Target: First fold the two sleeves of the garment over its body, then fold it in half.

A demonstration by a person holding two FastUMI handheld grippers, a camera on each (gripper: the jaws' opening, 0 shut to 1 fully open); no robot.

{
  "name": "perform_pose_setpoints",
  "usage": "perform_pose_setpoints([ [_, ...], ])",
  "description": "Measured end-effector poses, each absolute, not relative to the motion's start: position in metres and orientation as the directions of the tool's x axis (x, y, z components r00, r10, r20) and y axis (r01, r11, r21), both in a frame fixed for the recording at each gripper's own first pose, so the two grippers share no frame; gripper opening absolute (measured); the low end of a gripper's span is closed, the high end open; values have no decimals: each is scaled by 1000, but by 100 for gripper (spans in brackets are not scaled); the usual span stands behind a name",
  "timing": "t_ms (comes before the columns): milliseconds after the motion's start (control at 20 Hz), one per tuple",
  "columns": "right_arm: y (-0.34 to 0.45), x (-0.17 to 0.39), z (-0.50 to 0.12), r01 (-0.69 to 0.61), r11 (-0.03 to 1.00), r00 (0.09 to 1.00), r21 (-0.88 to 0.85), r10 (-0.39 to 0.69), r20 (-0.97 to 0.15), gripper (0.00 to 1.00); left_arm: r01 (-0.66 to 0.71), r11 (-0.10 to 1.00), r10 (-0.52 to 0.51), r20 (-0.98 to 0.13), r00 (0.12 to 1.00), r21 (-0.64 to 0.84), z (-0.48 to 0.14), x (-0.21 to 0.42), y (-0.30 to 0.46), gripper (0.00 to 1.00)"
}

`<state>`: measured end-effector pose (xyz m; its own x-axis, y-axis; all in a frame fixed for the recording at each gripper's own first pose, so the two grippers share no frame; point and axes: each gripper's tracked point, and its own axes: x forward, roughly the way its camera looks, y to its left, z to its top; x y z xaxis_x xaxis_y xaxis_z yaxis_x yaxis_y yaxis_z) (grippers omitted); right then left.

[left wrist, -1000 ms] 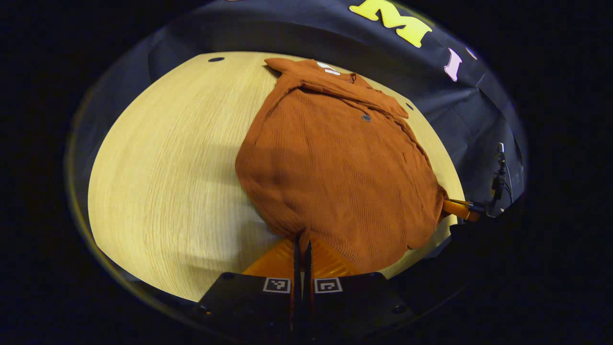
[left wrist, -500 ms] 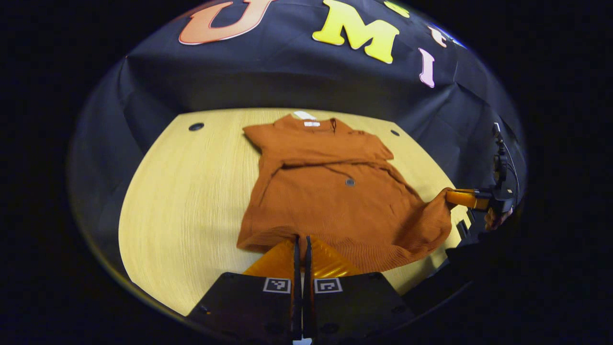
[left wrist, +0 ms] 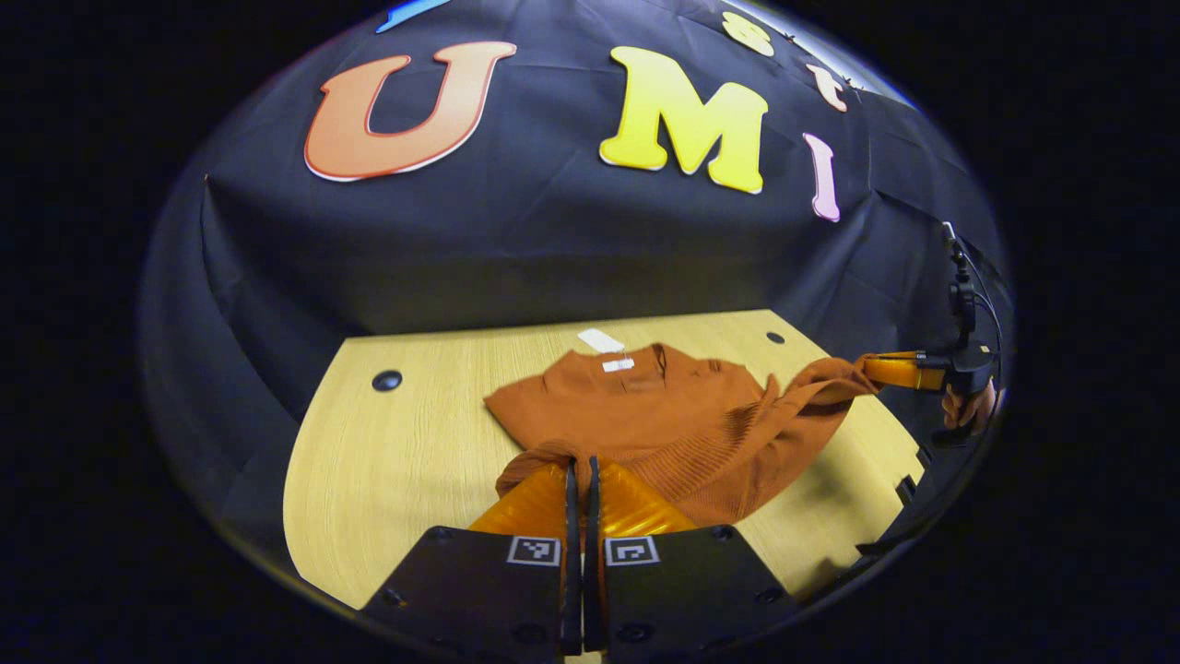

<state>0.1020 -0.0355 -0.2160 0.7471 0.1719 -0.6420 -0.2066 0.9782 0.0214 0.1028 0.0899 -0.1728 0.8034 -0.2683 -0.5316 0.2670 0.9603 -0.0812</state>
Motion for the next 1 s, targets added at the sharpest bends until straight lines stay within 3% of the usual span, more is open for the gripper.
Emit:
perform_pose_setpoints([
  [400,-6,226,-207,-193,981,802,-13,150,-578,4,231,967,-256,-455,853,-110,-147,216,87,4],
  [600,2,280,-225,-183,983,824,-22,141,-549,4,159,982,-186,-461,868,-98,-164,271,102,4],
  [1000,6,342,-324,-155,988,779,9,127,-614,3,124,992,-94,-475,875,32,-239,351,97,4],
])
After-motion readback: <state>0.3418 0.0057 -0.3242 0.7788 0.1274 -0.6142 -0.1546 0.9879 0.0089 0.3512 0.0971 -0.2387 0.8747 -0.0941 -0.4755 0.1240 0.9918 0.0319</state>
